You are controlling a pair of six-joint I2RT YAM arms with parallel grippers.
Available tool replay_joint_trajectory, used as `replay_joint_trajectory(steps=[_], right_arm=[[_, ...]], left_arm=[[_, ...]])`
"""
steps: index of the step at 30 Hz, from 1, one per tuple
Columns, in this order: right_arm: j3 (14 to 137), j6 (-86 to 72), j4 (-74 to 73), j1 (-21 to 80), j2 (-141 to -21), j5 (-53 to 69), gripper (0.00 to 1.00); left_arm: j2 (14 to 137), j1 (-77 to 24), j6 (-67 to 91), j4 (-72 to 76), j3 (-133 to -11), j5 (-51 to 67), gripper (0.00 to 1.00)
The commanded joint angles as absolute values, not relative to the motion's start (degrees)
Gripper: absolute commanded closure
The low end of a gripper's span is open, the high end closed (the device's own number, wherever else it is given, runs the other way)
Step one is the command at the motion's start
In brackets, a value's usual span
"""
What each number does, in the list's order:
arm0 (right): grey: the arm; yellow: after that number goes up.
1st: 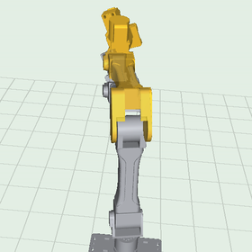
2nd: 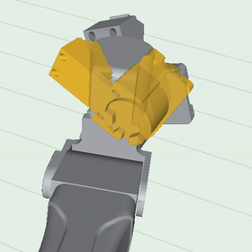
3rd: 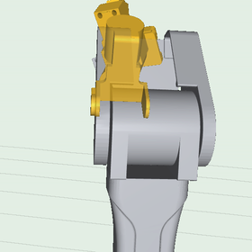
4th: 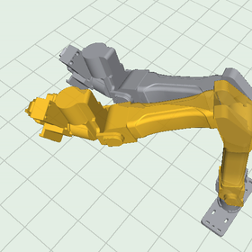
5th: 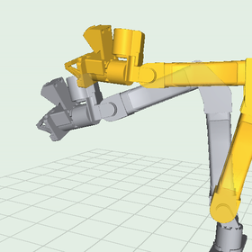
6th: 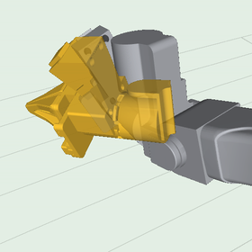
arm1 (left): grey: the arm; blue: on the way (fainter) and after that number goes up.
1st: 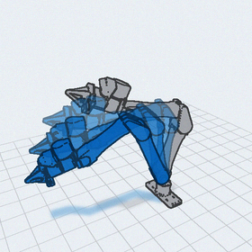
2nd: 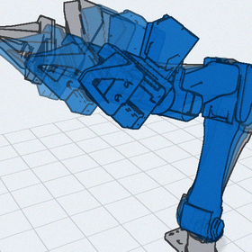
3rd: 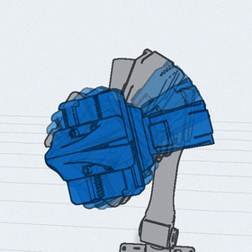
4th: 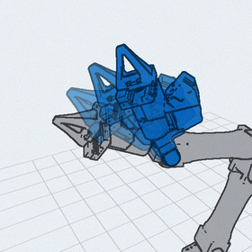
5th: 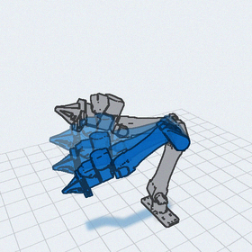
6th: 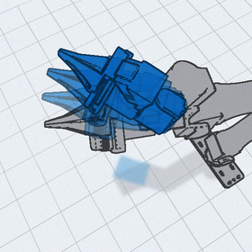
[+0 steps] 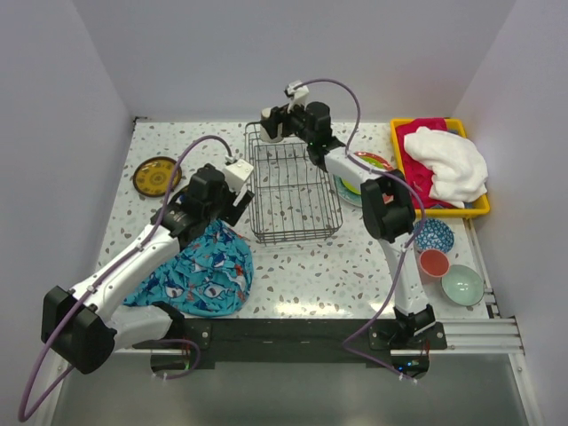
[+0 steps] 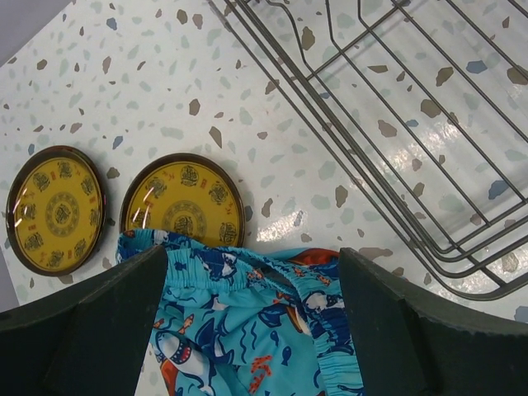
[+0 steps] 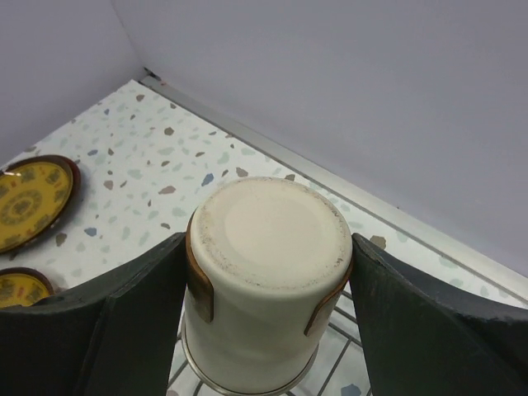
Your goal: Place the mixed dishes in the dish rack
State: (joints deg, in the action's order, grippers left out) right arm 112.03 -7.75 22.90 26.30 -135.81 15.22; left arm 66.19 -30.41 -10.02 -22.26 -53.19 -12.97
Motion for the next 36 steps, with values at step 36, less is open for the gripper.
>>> replay_joint_trajectory(steps=[36], right_arm=[[105.39, 1.4, 42.89, 29.62, -136.94, -3.51, 1.0]], left_arm=[[68.29, -26.19, -7.65, -15.48, -51.41, -11.25, 0.11]])
